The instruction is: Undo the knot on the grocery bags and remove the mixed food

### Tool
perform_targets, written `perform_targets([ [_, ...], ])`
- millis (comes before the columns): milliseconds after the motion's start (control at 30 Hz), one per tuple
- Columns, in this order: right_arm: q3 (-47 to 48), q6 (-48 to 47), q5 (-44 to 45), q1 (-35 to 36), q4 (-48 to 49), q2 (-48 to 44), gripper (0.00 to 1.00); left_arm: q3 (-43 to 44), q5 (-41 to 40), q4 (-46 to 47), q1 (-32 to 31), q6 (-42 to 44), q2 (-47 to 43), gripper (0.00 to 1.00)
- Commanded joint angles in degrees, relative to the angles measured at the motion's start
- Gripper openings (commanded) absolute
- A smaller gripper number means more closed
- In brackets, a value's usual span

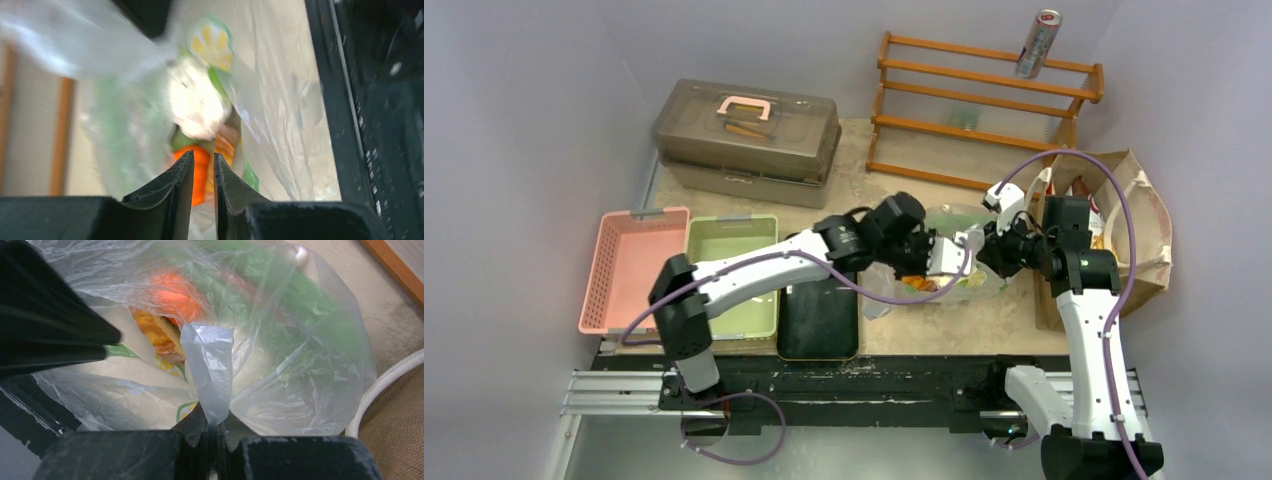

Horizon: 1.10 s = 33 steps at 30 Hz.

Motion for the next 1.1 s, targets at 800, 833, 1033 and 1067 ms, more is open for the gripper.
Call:
perform_targets([
  [800, -0.8, -14.1, 3.5, -0.3, -8.5, -0.4, 0.0, -14.8, 2.3, 12.5, 0.2, 11.2, -1.6, 0.36],
  [833, -0.8, -14.1, 3.6, -0.3, -8.5, -0.1, 0.0, -14.6, 3.0, 12.1, 0.1, 12.3, -0.9, 0.39],
  [1033, -0.8, -14.0, 3.8, -0.3, -8.6, -0.5, 0.0, -11.9, 2.6, 9.9, -0.1, 13.7, 4.4, 0.46],
  [1067, -0.8, -14.0, 3.9, -0.4, -8.7, -0.5, 0.0, -11.8, 2.2, 10.0, -0.1, 13.9, 5.2, 0.47],
])
